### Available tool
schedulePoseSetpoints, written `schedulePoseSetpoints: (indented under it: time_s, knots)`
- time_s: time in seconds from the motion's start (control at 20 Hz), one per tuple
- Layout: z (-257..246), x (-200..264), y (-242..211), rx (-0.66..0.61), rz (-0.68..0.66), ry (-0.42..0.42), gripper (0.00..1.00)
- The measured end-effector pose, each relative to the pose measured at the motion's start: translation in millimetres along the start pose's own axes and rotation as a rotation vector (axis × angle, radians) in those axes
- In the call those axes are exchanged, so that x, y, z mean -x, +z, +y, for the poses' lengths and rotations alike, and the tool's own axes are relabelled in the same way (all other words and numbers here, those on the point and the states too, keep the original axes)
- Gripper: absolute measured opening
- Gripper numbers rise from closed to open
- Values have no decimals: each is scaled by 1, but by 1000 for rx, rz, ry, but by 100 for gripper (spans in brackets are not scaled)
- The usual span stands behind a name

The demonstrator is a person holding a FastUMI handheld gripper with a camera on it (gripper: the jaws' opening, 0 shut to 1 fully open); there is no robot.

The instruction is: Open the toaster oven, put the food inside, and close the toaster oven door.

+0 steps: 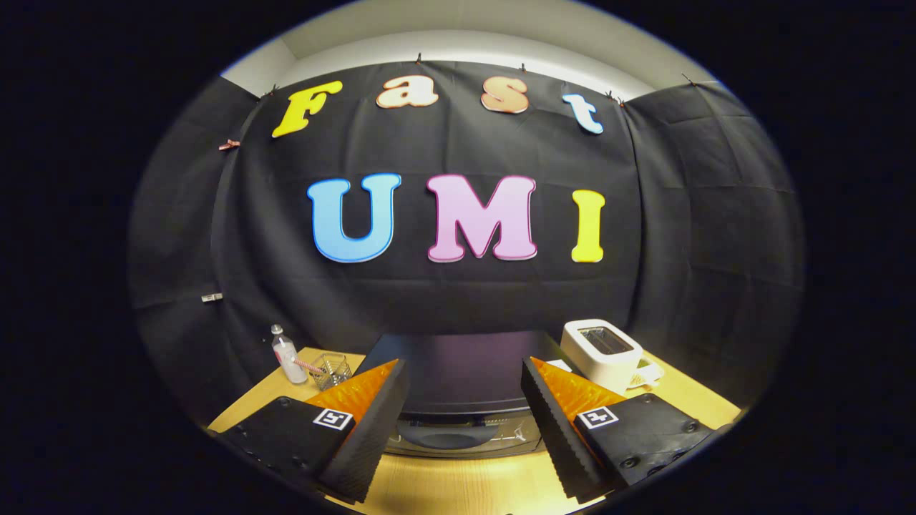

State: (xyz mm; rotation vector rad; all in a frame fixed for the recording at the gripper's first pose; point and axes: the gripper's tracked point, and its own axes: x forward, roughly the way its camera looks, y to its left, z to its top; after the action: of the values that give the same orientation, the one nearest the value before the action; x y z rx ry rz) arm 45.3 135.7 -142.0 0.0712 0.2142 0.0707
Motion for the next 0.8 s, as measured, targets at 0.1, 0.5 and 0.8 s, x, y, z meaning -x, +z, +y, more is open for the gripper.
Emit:
schedulePoseSetpoints:
  time_s: [0.1, 0.5, 0.8]
  knots:
    - [6, -13, -24, 21, 55, 6, 98]
    - [12, -37, -74, 22, 196, 1, 98]
    - [15, -39, -89, 35, 234, 8, 98]
